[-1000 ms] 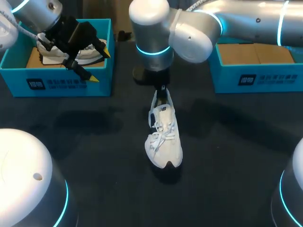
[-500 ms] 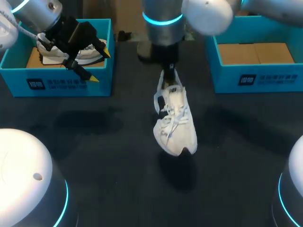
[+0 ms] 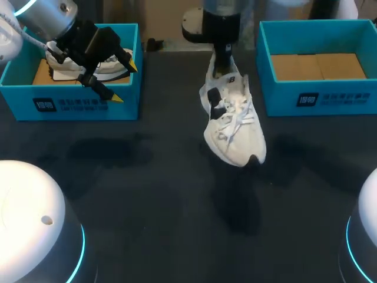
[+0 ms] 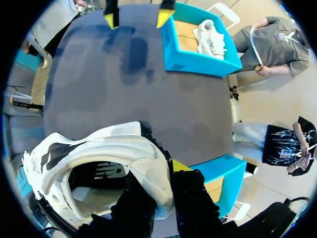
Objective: Take the shoe out of the shoebox, open the shoe tongue, remove and reinsert the insole, then place the shoe into the shoebox
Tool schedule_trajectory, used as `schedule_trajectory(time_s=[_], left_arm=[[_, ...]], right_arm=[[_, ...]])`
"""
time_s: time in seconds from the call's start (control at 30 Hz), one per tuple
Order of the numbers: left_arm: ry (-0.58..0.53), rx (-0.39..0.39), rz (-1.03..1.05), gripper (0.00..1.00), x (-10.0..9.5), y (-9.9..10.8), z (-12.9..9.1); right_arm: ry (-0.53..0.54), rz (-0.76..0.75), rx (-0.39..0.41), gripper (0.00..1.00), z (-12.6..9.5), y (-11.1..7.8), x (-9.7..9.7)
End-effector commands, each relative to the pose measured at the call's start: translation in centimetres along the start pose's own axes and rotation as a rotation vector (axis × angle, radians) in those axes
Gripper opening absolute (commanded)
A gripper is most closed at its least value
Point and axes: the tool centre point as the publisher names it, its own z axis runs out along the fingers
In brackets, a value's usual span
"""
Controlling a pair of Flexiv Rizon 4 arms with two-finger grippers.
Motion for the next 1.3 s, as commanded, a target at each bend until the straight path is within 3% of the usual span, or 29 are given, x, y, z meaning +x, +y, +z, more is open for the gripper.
schedule_trajectory(time_s=[0.03, 0.5, 0.7, 1.03, 1.3], left_arm=[[0.001, -0.003, 0.0, 1.0, 0.0, 0.0, -0.1], [0.001, -0.003, 0.0, 1.0, 0.0, 0.0, -0.1], [0.001, -0.003, 0.0, 1.0, 0.0, 0.0, -0.1], [0.001, -0.003, 0.0, 1.0, 0.0, 0.0, -0.1], [0.001, -0.003, 0.0, 1.0, 0.0, 0.0, -0.1]], right_arm=[[-0.007, 0.0, -0.003, 0.0, -0.5, -0.4, 0.5], [-0.007, 0.0, -0.003, 0.0, -0.5, -0.4, 0.5], [-0.014, 0.043, 0.013, 0.0, -1.0, -2.9, -2.7], [-0.001, 0.023, 0.046, 0.0, -0.6, -10.1, -7.8], [0.001, 0.072, 0.072, 0.0, 2.0, -17.4, -11.6]])
